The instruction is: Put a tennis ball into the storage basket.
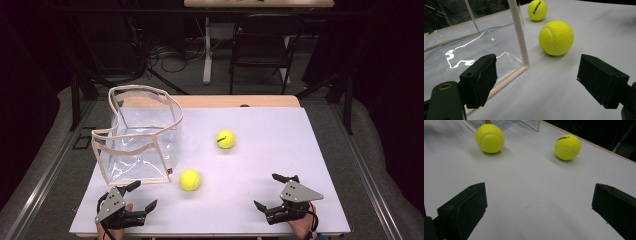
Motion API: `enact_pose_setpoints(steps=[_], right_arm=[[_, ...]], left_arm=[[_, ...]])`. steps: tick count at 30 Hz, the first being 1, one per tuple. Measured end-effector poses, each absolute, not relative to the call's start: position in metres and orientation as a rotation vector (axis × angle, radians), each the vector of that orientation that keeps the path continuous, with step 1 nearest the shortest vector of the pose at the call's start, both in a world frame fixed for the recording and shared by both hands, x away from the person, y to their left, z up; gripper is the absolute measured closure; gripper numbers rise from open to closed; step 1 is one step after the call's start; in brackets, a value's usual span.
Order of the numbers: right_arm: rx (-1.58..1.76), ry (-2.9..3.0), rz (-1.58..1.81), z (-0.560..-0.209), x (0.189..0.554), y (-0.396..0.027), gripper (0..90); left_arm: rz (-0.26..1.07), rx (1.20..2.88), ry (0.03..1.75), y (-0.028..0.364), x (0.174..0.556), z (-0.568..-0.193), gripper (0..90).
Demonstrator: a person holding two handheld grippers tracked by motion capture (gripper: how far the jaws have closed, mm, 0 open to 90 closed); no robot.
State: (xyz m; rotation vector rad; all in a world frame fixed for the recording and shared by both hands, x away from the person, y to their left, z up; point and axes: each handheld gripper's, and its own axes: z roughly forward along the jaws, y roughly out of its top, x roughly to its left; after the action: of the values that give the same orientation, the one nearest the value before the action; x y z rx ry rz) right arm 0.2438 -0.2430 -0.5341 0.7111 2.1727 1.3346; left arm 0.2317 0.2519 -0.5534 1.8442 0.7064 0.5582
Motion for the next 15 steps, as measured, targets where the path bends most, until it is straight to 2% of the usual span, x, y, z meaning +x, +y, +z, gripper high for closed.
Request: enact_pose_setpoints(steps=[15], right_arm=[[0.711,2.203,1.263,-0.5315,0.2486,-0.2342,0.0]], left_arm=[[0.549,1.846,0.703,0.2514,0.2326,-0.5538,15.8]])
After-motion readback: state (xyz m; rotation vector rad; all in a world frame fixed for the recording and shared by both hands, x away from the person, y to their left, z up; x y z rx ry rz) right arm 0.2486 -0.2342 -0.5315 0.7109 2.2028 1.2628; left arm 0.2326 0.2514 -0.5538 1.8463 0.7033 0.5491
